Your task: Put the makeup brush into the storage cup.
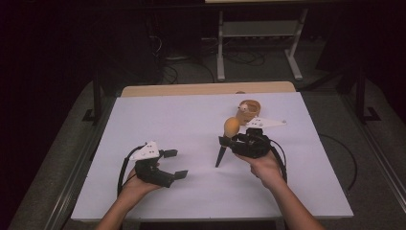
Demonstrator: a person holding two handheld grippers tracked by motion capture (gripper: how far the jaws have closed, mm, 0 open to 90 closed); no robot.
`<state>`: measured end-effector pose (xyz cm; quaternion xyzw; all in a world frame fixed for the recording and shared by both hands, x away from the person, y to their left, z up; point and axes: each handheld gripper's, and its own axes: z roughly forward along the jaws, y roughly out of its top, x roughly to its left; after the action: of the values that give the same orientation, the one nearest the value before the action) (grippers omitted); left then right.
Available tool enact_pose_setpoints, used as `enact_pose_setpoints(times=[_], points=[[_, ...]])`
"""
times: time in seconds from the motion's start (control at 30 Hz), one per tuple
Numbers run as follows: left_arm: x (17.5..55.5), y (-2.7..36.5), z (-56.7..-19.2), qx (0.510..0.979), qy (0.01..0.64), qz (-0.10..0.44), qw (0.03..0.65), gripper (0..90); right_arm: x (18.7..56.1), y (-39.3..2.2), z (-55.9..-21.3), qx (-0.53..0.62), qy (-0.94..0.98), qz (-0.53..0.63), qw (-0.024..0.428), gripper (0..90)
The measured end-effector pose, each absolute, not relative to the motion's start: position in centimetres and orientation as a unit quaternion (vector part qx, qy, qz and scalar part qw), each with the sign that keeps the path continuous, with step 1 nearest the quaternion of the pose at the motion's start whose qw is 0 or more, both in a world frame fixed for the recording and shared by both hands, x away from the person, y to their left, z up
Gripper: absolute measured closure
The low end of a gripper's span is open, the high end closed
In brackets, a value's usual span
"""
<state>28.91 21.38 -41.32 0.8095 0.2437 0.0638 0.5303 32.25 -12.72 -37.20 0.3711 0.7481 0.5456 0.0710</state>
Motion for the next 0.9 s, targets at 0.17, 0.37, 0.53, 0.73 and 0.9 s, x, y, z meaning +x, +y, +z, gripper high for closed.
enact_pose_setpoints(times=[0.17, 0.37, 0.53, 0.73, 0.9], points=[[28.6, 22.3, -41.6, 0.805, 0.251, 0.066, 0.533, 10.7, 32.7, -13.4, -36.7, 0.368, 0.748, 0.547, 0.08, 63.6], [28.1, 23.7, -41.7, 0.805, 0.255, 0.071, 0.531, 10.7, 33.2, -14.0, -36.0, 0.365, 0.75, 0.543, 0.094, 63.6], [27.8, 24.9, -42.0, 0.799, 0.263, 0.073, 0.536, 10.7, 33.5, -14.8, -35.3, 0.363, 0.749, 0.543, 0.11, 63.6], [27.5, 25.6, -41.9, 0.799, 0.258, 0.082, 0.537, 10.7, 33.9, -15.6, -34.9, 0.363, 0.749, 0.541, 0.12, 63.7], [27.2, 25.7, -41.8, 0.795, 0.26, 0.085, 0.541, 10.8, 33.9, -16.1, -34.9, 0.369, 0.749, 0.535, 0.127, 63.7]])
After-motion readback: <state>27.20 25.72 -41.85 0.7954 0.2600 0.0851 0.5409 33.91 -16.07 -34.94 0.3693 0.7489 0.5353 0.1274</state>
